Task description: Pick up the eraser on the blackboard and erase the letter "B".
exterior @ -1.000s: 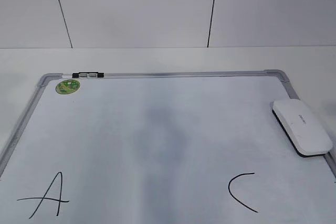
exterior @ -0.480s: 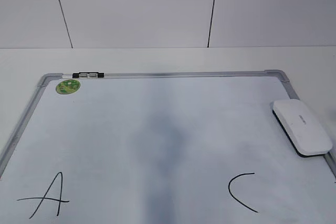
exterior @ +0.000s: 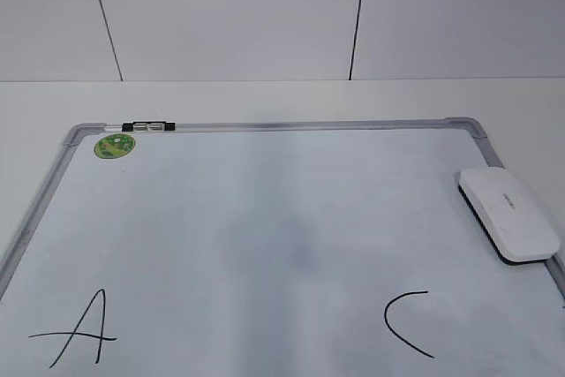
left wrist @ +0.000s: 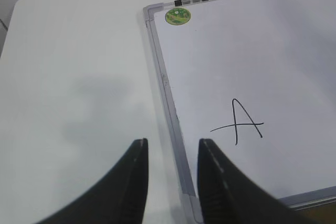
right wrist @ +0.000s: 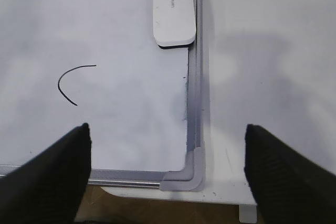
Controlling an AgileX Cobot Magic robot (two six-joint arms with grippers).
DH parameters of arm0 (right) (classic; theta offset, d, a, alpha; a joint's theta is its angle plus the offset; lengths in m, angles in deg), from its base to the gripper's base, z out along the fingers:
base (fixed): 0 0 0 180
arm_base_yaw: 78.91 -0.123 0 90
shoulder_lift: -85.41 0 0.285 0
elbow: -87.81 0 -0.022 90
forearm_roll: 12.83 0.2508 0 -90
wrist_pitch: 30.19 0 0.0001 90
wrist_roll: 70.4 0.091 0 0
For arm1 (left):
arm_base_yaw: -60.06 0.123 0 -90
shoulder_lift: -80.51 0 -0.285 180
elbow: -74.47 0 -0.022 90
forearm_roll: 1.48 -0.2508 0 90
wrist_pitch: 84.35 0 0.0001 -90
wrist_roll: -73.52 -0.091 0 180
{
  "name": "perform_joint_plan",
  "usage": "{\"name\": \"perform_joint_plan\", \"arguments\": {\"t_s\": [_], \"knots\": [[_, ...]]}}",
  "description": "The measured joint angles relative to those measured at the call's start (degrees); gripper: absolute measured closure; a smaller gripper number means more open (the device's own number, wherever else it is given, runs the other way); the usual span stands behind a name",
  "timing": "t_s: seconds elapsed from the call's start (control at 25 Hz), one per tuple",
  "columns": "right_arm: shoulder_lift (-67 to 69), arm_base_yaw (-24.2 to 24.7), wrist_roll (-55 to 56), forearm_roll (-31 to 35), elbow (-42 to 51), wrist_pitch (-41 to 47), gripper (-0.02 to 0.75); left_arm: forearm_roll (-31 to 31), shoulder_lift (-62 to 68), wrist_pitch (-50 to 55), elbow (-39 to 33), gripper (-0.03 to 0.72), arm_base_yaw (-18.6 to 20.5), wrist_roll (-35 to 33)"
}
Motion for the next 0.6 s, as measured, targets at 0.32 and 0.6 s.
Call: {"name": "perform_joint_plan", "arguments": {"t_s": [0.32,0.6], "knots": [[-5.28,0.0,-2.29,-4.32,4.69,0.09,0.031,0.11,-5.85,0.0,-8.05,0.449,0.0,-0.13],[-5.86,0.0,-2.84,-4.73,5.93,-3.36,0.031,-0.42,-8.44,-4.99,-12.77,0.449,0.0,-0.13]]}}
